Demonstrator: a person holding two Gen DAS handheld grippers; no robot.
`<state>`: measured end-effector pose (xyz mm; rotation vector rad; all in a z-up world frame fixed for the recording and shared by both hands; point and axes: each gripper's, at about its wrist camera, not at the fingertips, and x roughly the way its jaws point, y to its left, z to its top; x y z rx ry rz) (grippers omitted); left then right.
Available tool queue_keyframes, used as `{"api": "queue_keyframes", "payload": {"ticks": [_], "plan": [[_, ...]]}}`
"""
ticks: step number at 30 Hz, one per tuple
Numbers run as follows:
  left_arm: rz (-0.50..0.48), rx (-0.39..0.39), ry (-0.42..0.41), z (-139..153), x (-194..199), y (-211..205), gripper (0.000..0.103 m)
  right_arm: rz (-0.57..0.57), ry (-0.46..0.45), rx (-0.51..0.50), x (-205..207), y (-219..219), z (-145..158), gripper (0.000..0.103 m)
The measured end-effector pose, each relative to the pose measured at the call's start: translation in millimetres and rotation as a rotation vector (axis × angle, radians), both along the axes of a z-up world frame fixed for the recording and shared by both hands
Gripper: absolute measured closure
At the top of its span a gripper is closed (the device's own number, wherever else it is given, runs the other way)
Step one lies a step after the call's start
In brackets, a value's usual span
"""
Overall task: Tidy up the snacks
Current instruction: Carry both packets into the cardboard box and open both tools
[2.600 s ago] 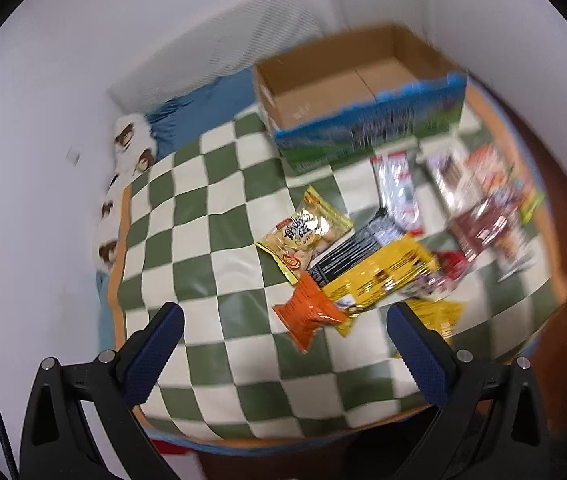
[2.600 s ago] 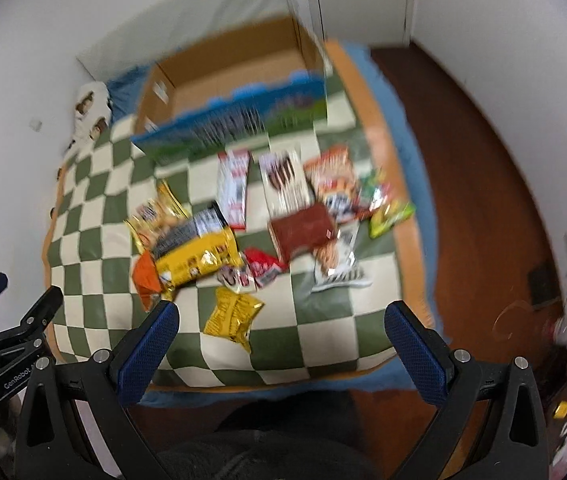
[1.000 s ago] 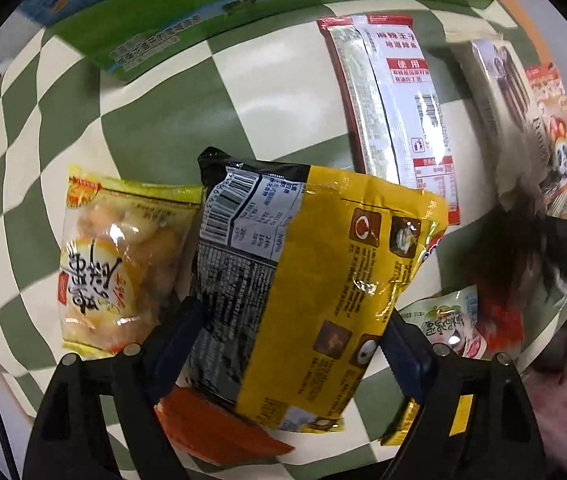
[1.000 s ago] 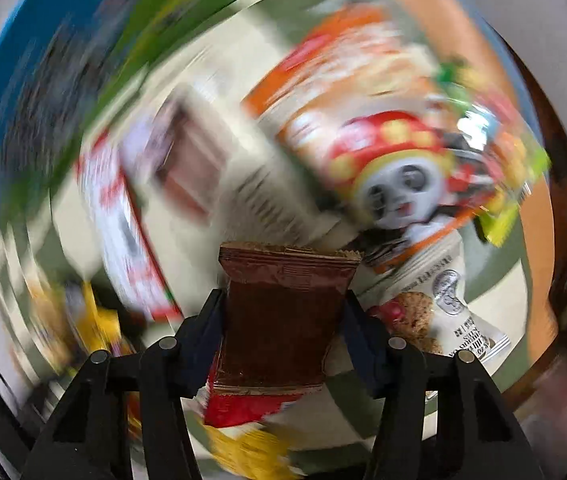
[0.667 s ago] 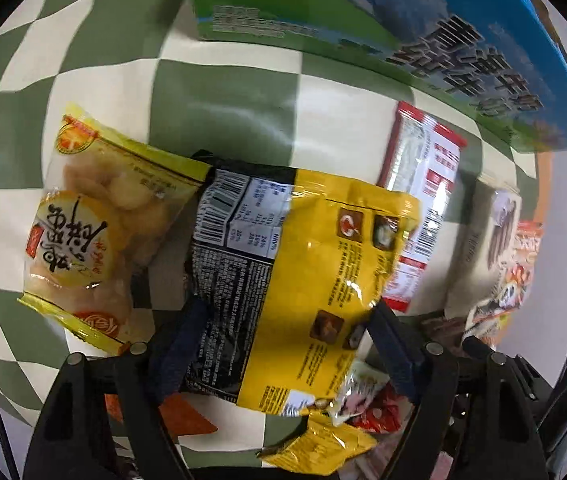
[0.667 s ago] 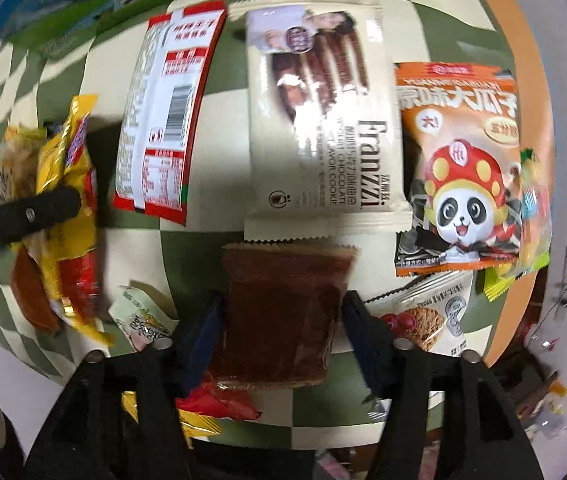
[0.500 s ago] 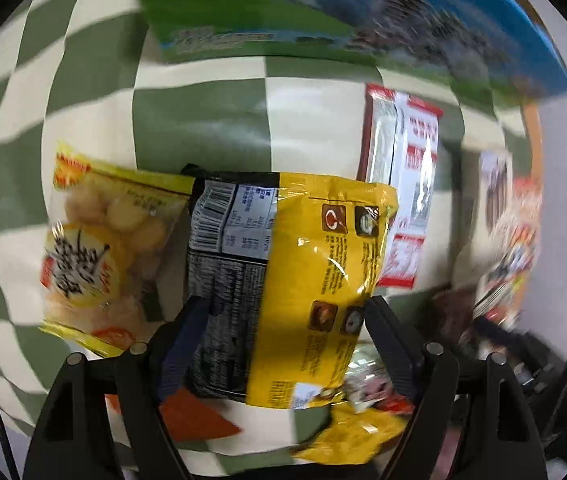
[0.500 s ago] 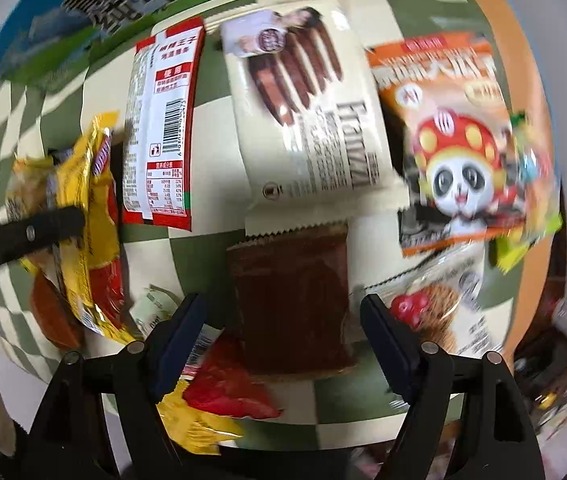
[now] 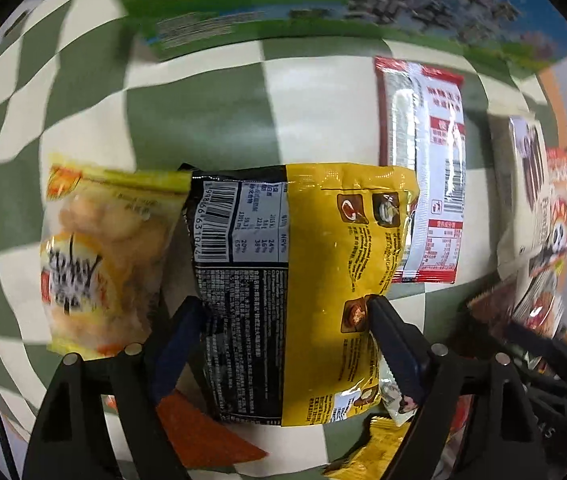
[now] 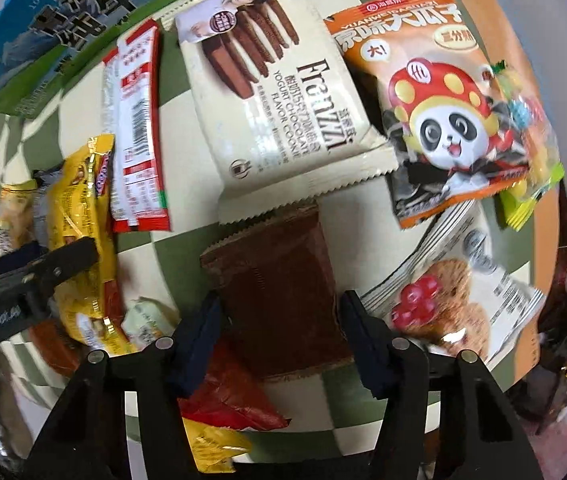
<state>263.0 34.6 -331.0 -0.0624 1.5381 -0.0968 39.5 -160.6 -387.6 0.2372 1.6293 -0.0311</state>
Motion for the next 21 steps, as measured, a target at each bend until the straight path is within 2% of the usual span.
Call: {"api": "queue_keyframes", "payload": {"ticks": [3, 6, 7, 10, 12, 14, 18, 21], "plan": [[0.067, -0.03, 0.001, 8, -30, 11, 0.018, -0.033, -0.003, 0.066, -6, -15, 14, 0.04], [0.06, -0.019, 0.027, -13, -42, 12, 0.014, 0.004, 0.015, 0.054, -4, -26, 11, 0.037], [0.06, -0.02, 0.03, -27, -42, 9, 0.014, 0.015, 0.02, 0.049, -3, -28, 11, 0.036], [0.083, -0.017, 0.035, -38, -48, 11, 0.017, 0.049, 0.026, 0.019, -4, -29, 10, 0.037], [0.089, 0.008, 0.022, -35, -55, 10, 0.017, 0.059, 0.022, -0.009, -5, -32, 13, 0.043], [0.085, 0.037, -0.005, -30, -67, 7, 0.018, 0.06, 0.014, -0.016, -6, -36, 18, 0.044], [0.091, 0.044, -0.034, -29, -91, -1, 0.018, 0.049, -0.021, 0.02, -11, -48, 40, 0.045], [0.107, 0.032, -0.056, -23, -107, -3, 0.018, 0.053, -0.046, 0.069, -17, -77, 66, 0.045]]}}
